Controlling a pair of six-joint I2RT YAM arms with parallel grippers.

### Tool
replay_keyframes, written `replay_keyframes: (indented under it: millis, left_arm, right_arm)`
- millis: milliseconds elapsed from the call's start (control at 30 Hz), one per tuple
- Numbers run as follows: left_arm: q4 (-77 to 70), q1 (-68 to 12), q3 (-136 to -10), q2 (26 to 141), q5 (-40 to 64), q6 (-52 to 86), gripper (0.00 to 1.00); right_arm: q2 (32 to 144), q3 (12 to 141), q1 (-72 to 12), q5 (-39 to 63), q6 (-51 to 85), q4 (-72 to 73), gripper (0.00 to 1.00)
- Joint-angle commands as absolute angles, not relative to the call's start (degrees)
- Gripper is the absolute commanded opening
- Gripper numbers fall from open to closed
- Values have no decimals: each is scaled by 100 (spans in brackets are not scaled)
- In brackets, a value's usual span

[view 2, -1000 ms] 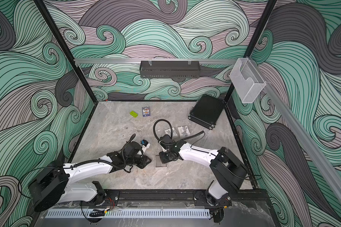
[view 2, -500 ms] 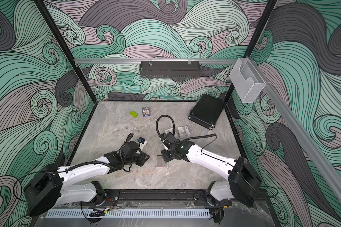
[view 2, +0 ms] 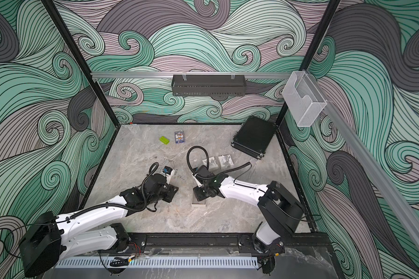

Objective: Take the necklace out of the lift-off lid jewelry box
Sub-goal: Place the inner lining in the jewelry box.

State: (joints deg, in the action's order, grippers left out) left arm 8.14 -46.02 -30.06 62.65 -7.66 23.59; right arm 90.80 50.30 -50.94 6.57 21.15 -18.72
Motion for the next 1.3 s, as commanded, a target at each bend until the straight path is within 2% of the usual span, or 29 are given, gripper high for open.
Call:
replay_keyframes:
  millis: [0,367,933,1100,1267]
  left_arm:
    - [993,-4577,-3173,6127,-1046,2263,35]
    - [1013,-4509,-3035,5928,-1259,2174,35]
    - [767,-4500,-2803,5943,-1218,2112,34]
    - [653,-4500,-2804,5967,-879,2033,35]
    - [212,-4500,-2711,6109,-93,2158,43]
  right_arm:
    - [9247,4978,-5163,639,2170,-1624,23]
    - [9721,4970,-5273,500,2103,-1628,21]
    - [8730,5319,-5351,454,1931,-2385,23]
    - [8876,5278,-5338,534,1959,-2207,20]
    - [8960,5147,-5342,497,1987,-1894,20]
